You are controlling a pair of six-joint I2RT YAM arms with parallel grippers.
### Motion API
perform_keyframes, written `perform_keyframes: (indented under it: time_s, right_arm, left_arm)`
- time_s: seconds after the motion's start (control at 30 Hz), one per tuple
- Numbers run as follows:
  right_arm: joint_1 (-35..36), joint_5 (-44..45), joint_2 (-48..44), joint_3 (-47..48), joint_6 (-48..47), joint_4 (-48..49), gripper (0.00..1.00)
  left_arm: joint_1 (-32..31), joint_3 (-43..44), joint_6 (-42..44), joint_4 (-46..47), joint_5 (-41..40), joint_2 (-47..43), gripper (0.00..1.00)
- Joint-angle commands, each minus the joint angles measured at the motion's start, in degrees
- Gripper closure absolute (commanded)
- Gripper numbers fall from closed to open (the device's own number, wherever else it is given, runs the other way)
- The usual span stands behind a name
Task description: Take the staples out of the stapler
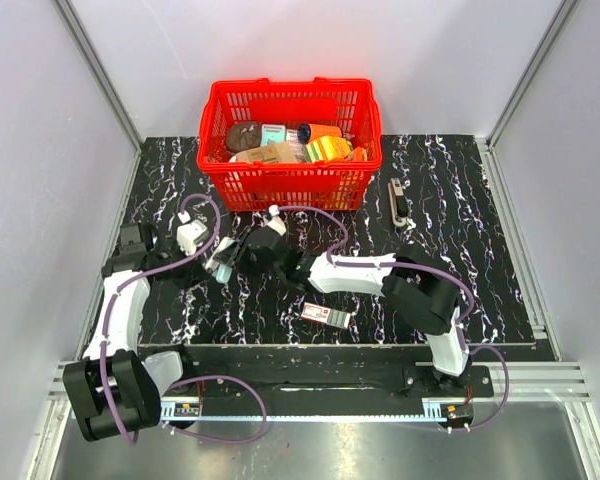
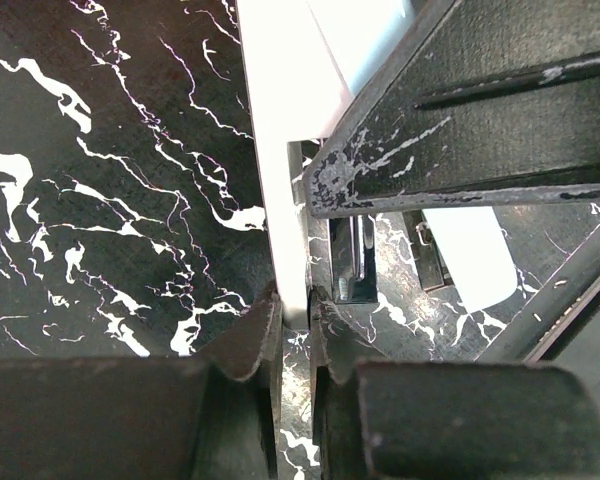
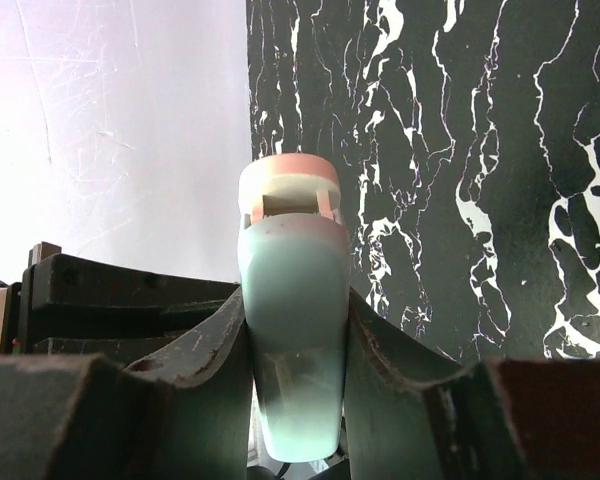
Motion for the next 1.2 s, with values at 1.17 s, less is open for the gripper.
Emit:
perform_keyframes:
  time_s: [1.17]
  right_arm:
    - [-3.15,-27.81,-3.05,0.08,-32.42,-12.51,0.97]
  left_arm:
    - [-1.68,3.15,9.13,26.31,-16.84,8.4,1.0]
